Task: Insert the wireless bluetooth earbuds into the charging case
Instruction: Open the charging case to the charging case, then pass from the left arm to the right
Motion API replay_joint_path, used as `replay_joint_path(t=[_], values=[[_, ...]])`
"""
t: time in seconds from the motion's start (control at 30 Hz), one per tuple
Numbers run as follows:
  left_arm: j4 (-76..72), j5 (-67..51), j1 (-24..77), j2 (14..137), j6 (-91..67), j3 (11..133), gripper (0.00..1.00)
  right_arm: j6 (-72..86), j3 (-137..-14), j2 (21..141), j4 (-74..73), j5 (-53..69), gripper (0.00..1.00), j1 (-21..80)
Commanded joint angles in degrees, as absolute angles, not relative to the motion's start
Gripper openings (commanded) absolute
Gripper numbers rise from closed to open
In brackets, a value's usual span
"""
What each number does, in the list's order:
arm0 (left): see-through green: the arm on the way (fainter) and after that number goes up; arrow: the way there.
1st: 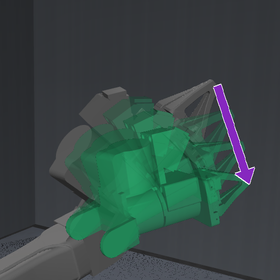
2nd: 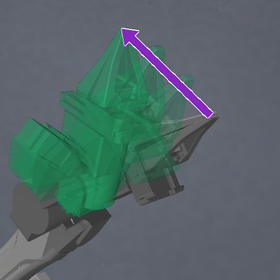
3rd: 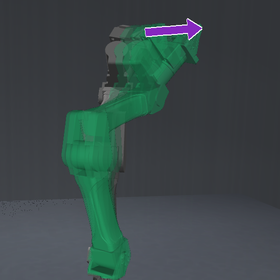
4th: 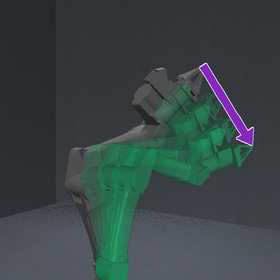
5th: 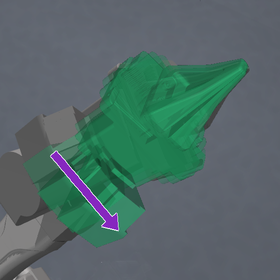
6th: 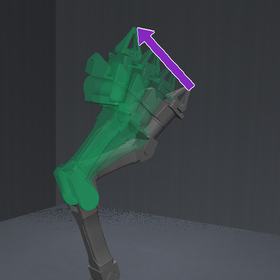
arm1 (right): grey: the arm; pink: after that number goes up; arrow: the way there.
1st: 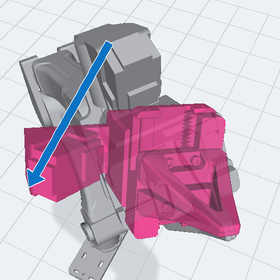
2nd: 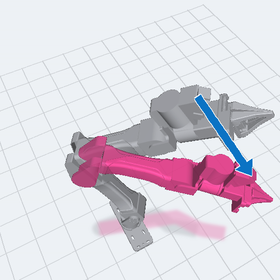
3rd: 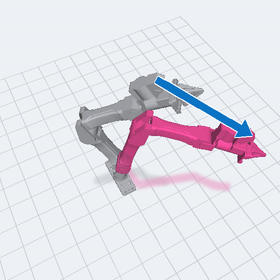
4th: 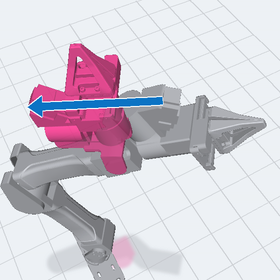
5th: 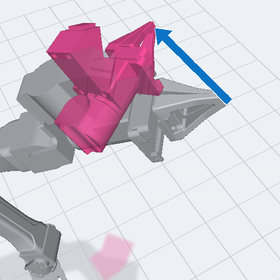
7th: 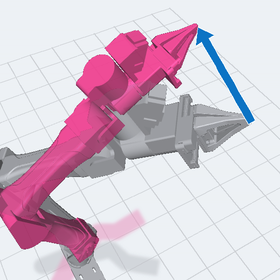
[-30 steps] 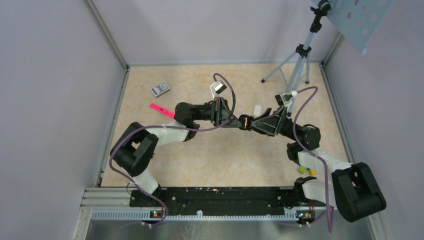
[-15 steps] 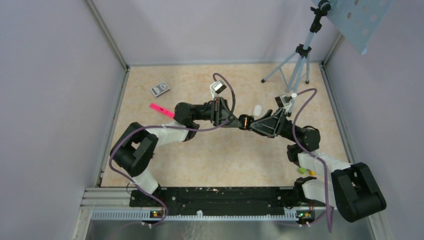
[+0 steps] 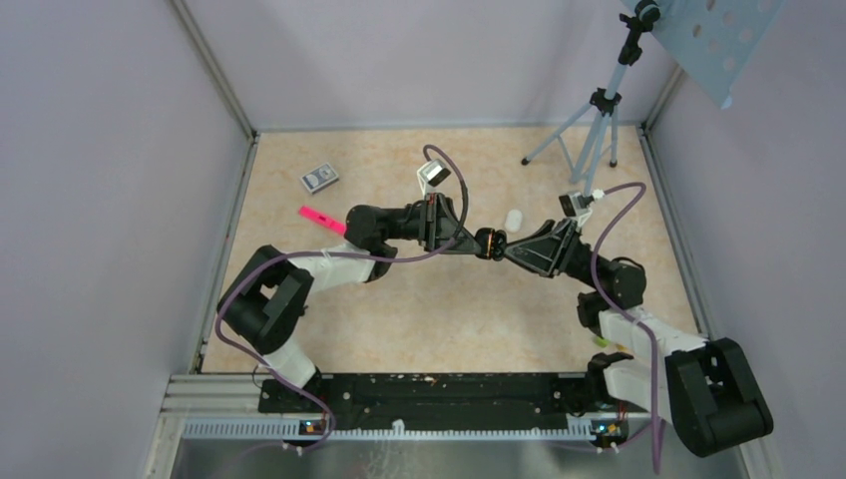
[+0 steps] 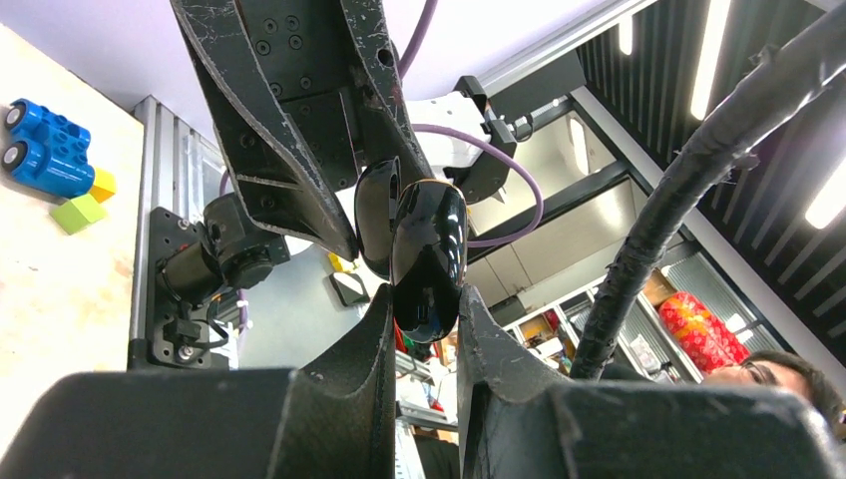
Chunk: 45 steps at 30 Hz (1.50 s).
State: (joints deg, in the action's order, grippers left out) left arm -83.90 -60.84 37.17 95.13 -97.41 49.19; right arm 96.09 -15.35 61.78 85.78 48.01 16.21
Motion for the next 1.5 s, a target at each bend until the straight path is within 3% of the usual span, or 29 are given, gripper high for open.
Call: replay_joint_path(t=[0.0,0.23,0.67,0.83,1.47], values=[[-88.33,-60.72,36.91,92.46,-97.42,49.40,0.00,95.11,-15.40,60.63,98.66,47.46,0.41,15.65],[-89.14,-60.86,36.92,92.10,-98.00,49.51,0.00,94.50,-15.59,62.02,98.71,47.33,0.44,15.68],[-102.56,-58.59,36.92,95.81,-111.47,52.57,0.00,95.44,-21.09,59.00,98.80,54.56,0.66,15.80],[-98.61,-58.24,37.00,93.09,-109.62,55.39,0.00,95.89,-24.47,59.08,98.80,54.59,0.71,16.48],[-92.30,-58.70,37.11,88.08,-106.38,56.99,0.00,94.25,-33.28,62.94,98.80,50.49,0.68,20.18]])
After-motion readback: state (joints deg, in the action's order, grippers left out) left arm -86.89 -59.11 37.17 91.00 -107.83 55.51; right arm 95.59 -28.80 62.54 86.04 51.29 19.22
